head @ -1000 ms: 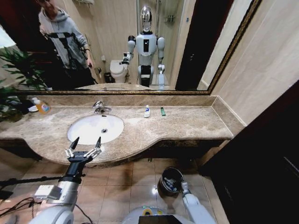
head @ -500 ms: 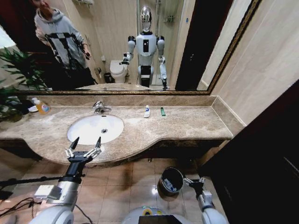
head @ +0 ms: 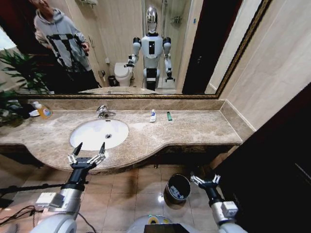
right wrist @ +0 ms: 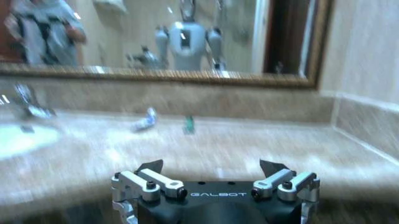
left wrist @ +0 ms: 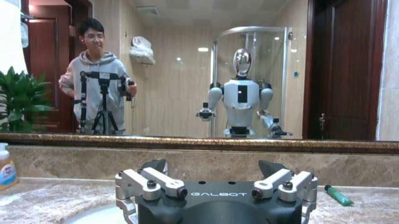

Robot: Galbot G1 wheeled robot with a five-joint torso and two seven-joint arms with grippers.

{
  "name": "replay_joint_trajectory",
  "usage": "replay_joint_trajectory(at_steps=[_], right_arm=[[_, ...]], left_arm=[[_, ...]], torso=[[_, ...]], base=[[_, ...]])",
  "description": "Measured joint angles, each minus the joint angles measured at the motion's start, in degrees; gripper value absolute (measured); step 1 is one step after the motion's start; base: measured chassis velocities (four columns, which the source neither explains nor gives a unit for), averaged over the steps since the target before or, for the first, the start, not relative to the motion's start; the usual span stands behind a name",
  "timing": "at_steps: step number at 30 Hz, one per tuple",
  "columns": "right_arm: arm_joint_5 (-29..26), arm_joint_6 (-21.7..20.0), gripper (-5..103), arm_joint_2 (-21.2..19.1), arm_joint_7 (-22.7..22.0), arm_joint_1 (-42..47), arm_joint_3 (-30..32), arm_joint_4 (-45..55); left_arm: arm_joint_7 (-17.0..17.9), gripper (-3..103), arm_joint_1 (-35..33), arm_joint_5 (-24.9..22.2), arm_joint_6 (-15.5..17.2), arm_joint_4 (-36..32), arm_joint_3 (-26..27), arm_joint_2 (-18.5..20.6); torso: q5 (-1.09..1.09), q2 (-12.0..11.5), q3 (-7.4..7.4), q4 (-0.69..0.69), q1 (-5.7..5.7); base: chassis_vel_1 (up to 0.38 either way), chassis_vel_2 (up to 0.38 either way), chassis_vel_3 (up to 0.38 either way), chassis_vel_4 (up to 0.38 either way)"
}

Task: Pick up the trash from the sink and place it in the trash bin.

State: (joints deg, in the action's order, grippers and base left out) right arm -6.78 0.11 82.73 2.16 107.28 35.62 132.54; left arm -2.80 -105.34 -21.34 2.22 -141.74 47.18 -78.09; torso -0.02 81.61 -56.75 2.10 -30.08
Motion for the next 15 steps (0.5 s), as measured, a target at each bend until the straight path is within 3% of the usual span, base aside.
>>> replay_joint_trajectory(at_steps=[2,5,6,7,11,15], right_arm=[[-2.65,-5.62,100,-2.07,-0.07,-4.51,-1.05,3.12],[-5.33,-8.60,100,-3.87,-0.23,-7.70,-1.65,4.11],[-8.23,-11.05,100,-6.34,-0.36,-11.63,-2.48,4.30],[-8.23,-11.05,100,-6.34,-0.36,-11.63,-2.48,4.30],[-12.90,-13.83,100,-12.53,-0.86,-21.99,-5.68,-0.49],[-15.03,-14.87,100,-15.00,-1.08,-29.81,-9.35,-6.45]], left_arm=[[0.00,100,0.00,0.00,0.00,0.00,0.00,0.00],[0.00,100,0.00,0.00,0.00,0.00,0.00,0.00],[0.00,100,0.00,0.00,0.00,0.00,0.00,0.00],[0.00,100,0.00,0.00,0.00,0.00,0.00,0.00],[-0.01,100,0.00,0.00,0.00,0.00,0.00,0.00],[0.00,100,0.00,0.00,0.00,0.00,-0.01,0.00]], torso=[[0.01,-0.01,0.00,0.00,0.00],[0.01,-0.01,-0.01,0.01,0.00],[0.02,-0.01,-0.01,0.00,0.00],[0.02,-0.01,-0.01,0.00,0.00],[0.02,-0.01,-0.01,0.01,-0.01],[0.02,-0.01,-0.01,0.00,-0.01]], base=[[0.000,0.000,0.000,0.000],[0.000,0.000,0.000,0.000],[0.000,0.000,0.000,0.000],[0.000,0.000,0.000,0.000],[0.000,0.000,0.000,0.000],[0.000,0.000,0.000,0.000]])
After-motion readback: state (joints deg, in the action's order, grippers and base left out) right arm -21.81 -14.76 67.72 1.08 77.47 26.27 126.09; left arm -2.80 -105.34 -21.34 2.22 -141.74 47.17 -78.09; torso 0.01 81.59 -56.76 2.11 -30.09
